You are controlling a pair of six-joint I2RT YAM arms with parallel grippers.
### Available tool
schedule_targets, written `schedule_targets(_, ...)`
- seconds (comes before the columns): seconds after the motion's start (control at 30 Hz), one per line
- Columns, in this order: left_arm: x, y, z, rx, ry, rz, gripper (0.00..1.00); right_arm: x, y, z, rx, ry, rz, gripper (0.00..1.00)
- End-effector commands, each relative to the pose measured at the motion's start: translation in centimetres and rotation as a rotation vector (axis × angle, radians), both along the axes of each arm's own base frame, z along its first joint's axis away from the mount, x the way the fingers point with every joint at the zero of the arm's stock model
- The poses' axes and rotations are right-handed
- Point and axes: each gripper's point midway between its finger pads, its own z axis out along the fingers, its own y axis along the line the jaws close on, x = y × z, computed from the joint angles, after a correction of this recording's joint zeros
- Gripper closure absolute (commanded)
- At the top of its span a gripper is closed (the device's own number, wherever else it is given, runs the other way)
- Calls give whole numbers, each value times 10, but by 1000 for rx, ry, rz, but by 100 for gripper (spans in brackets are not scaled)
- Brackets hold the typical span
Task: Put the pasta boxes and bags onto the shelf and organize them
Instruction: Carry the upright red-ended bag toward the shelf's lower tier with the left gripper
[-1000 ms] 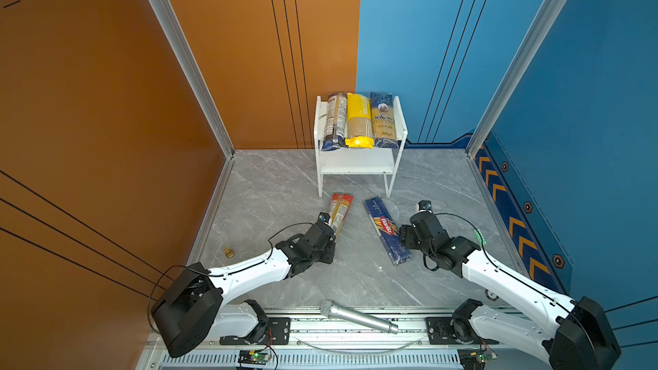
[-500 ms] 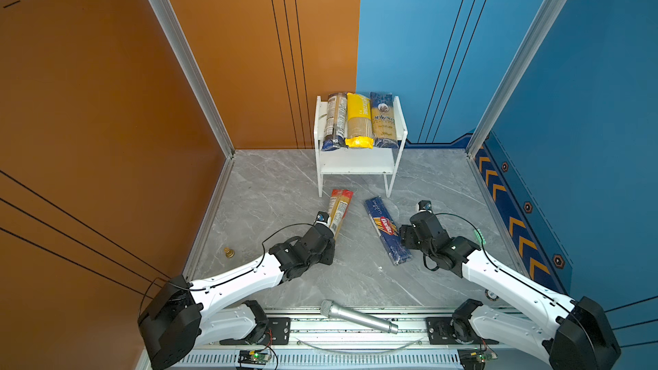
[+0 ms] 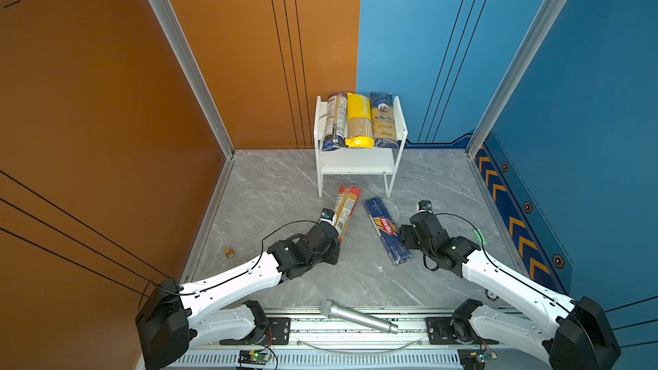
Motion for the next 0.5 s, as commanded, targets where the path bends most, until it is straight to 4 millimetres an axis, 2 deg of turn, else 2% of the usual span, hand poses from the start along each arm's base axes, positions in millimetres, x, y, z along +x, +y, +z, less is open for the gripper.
schedule_targets(0.0,13,-20,75,-180,-164,-3,100,2,-1,2,14,-12,-18,24)
schedule_targets(0.2,14,-15,98,-224,-217,23,100,2,-1,4,15,-16,-17,24)
schedule_targets(0.47,27,-7,120,-230,-277,89,100,4,1,6,14,-16,-10,24)
